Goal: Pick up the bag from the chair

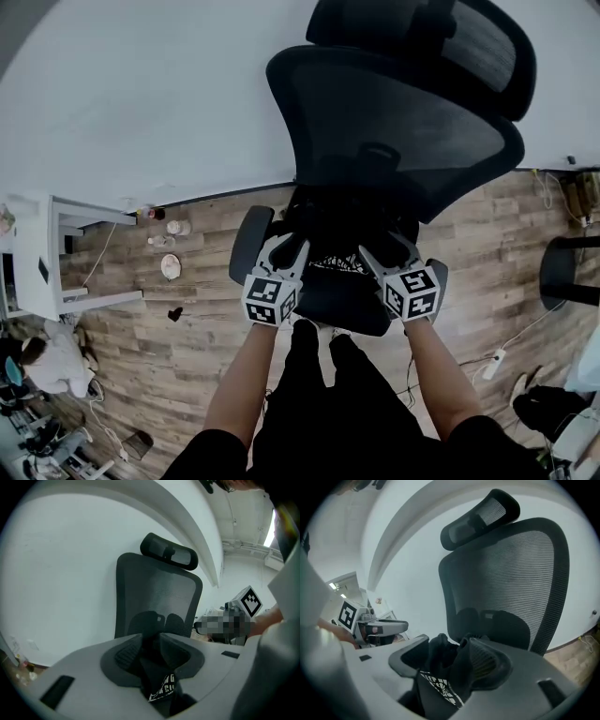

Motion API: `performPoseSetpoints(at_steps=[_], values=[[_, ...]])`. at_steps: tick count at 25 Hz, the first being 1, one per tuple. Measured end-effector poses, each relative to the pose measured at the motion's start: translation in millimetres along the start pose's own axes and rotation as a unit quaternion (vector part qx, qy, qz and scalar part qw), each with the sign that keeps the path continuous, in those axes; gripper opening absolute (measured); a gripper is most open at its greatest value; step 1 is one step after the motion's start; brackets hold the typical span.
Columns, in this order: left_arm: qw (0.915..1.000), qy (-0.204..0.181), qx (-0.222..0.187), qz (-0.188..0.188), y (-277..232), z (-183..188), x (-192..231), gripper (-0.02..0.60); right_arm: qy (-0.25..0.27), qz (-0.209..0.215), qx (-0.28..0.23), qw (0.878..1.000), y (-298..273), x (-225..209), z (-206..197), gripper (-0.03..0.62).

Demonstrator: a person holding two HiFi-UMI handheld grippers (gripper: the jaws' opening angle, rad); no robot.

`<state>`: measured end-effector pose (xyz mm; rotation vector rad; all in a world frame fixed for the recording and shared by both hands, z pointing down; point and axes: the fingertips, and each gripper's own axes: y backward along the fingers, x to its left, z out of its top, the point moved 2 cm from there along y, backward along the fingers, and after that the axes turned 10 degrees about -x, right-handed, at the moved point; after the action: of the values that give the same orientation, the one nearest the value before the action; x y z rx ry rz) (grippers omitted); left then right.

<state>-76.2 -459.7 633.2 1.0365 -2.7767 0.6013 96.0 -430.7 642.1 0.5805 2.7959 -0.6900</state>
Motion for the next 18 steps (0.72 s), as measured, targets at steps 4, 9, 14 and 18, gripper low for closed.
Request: performPoseSetpoints(at_steps=[4,9,14,18], values=[[0.9987,0.038,0.033,0.002,-31,-22,23,0.303,-0.015,-0.025,0.031,0.999,-30,-24,-12,0.358],[0.9956,0.052,0.076,-0.016,-71,-58,38,0.365,-0.082,-0.046,0.082,0.992,-62,-58,-41,0.427],[0.9866,0.069,0.137,-0.056,-111,-79,50,0.368,-0.089,-0.042,0.151,0.984,-94,-74,-60,0.435],[0.9687,0.117,0.206,-0.074,-130,-99,48,0.364,-0.056,-0.035,0.202,0.977,-106,-79,-65,0.419]])
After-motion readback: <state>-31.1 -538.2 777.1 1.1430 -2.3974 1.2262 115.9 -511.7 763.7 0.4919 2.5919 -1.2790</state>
